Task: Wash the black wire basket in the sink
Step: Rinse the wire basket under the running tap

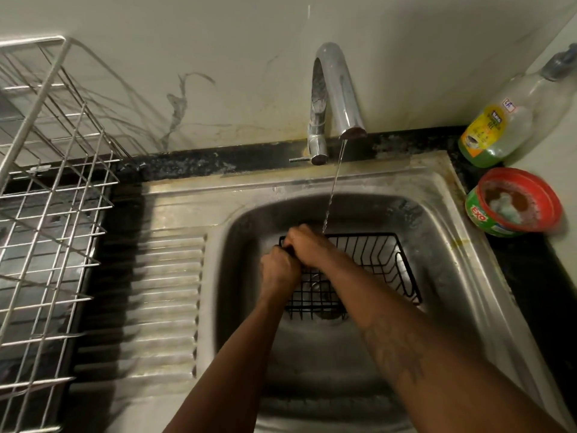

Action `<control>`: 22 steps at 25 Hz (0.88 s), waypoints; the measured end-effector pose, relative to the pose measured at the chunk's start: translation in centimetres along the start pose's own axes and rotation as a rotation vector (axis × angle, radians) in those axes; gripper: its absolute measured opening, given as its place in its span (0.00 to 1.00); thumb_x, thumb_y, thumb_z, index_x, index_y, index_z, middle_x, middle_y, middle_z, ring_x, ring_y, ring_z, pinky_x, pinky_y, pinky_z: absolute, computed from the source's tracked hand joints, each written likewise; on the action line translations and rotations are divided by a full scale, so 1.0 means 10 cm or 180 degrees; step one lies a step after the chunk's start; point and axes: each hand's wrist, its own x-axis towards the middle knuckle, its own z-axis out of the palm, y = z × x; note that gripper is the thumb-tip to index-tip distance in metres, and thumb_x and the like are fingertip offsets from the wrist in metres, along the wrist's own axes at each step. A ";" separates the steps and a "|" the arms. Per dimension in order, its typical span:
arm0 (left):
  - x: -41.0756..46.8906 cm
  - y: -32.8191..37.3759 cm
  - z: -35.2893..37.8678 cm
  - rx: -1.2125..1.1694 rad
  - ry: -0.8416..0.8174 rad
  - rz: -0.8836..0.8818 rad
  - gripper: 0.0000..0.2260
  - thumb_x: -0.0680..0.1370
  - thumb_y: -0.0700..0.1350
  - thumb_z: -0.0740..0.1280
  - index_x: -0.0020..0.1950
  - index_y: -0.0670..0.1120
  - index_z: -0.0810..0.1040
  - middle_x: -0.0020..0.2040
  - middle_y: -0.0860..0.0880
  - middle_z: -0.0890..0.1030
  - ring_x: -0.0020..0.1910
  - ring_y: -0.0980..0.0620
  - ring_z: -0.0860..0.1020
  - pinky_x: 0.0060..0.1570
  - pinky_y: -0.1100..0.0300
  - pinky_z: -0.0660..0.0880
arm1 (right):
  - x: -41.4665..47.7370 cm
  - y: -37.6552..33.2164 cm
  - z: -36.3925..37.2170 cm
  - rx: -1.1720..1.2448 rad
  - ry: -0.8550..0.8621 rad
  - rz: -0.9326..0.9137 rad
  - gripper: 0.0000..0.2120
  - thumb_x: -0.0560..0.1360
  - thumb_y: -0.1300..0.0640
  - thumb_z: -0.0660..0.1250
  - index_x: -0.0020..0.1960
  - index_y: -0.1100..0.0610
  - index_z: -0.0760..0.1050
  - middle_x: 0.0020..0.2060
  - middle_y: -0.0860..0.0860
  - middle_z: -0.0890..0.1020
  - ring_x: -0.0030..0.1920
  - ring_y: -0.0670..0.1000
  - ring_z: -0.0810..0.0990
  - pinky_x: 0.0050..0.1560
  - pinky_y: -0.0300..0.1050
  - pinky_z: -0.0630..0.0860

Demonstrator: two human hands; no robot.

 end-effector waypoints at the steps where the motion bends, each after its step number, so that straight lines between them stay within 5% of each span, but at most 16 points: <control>1: 0.02 -0.03 0.00 -0.0021 0.0028 -0.0018 0.09 0.82 0.42 0.60 0.48 0.41 0.77 0.38 0.49 0.77 0.34 0.54 0.75 0.30 0.70 0.73 | 0.03 0.00 0.03 0.0057 0.0003 -0.0041 0.06 0.80 0.57 0.67 0.46 0.51 0.81 0.41 0.51 0.82 0.41 0.49 0.81 0.49 0.54 0.81; 5: 0.06 -0.20 -0.11 0.0113 0.0178 -0.0243 0.07 0.82 0.39 0.61 0.45 0.41 0.74 0.36 0.49 0.73 0.31 0.56 0.73 0.24 0.69 0.65 | -0.05 0.39 -0.11 0.0299 -0.0054 0.0138 0.05 0.76 0.55 0.74 0.51 0.50 0.83 0.47 0.47 0.86 0.46 0.43 0.83 0.53 0.48 0.82; 9: 0.11 -0.22 -0.09 0.0090 0.0142 -0.0275 0.08 0.81 0.38 0.62 0.43 0.42 0.75 0.38 0.47 0.75 0.32 0.55 0.75 0.26 0.67 0.66 | -0.14 0.56 -0.14 -0.0201 0.0041 0.0360 0.06 0.75 0.51 0.75 0.49 0.50 0.83 0.45 0.48 0.85 0.45 0.45 0.82 0.41 0.41 0.76; 16: 0.12 -0.19 0.02 0.0296 0.0079 -0.0174 0.08 0.81 0.39 0.61 0.55 0.38 0.77 0.50 0.41 0.80 0.36 0.53 0.76 0.27 0.66 0.67 | 0.06 0.14 0.10 -0.0091 0.0133 0.0031 0.06 0.77 0.59 0.70 0.42 0.51 0.81 0.38 0.50 0.81 0.39 0.47 0.81 0.41 0.45 0.77; 18: 0.12 -0.16 0.02 0.0307 0.0113 -0.0171 0.08 0.81 0.40 0.61 0.57 0.39 0.76 0.50 0.41 0.78 0.36 0.53 0.74 0.27 0.65 0.66 | 0.08 0.09 0.12 0.0245 0.0143 0.0045 0.06 0.77 0.61 0.69 0.42 0.54 0.82 0.39 0.51 0.82 0.41 0.49 0.81 0.43 0.47 0.78; 22: 0.16 -0.17 0.00 0.0168 0.0090 -0.0241 0.07 0.81 0.40 0.62 0.56 0.39 0.77 0.46 0.44 0.79 0.36 0.54 0.78 0.27 0.66 0.69 | -0.04 0.44 0.04 0.0569 -0.0010 0.0244 0.09 0.78 0.57 0.71 0.58 0.51 0.83 0.55 0.48 0.84 0.56 0.46 0.81 0.59 0.45 0.77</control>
